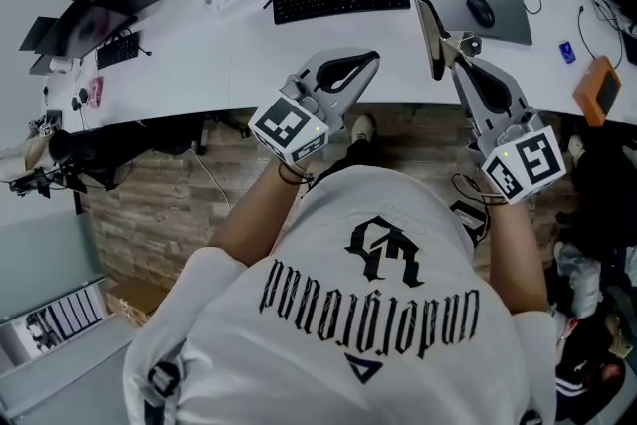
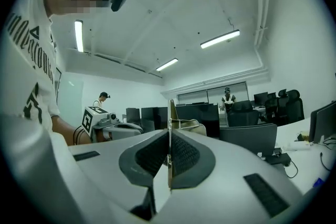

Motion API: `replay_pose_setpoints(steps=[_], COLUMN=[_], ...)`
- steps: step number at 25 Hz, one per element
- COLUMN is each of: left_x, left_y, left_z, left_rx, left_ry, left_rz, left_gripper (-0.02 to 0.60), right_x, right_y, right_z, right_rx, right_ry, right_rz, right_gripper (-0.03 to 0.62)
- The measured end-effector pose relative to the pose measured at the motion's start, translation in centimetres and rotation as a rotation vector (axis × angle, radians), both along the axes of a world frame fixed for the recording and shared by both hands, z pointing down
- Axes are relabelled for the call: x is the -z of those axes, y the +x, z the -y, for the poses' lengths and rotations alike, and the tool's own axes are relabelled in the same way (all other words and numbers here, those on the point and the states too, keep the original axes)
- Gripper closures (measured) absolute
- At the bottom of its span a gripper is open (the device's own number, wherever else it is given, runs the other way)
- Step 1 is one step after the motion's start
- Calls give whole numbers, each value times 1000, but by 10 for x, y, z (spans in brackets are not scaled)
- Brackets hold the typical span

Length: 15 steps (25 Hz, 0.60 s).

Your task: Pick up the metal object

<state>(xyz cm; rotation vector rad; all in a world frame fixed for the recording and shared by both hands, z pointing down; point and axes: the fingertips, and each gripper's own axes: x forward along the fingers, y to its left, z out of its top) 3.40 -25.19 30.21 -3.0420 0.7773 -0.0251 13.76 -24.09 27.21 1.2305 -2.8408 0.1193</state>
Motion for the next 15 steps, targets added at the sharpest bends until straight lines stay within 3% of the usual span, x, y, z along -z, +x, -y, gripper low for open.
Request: replay_pose_setpoints(steps=[6,15], left_x=[14,22], left_y=[2,12], left_z=[-24,-102], left_rx=[34,84], left_ry=[12,1], left_rz=[-4,-16], left_gripper=[566,568], right_x=[9,13], right_y=[16,35], right_z=[-23,-92], right_rx=[-6,48], right_ry=[44,48], right_rz=[6,27], right_gripper=[579,579])
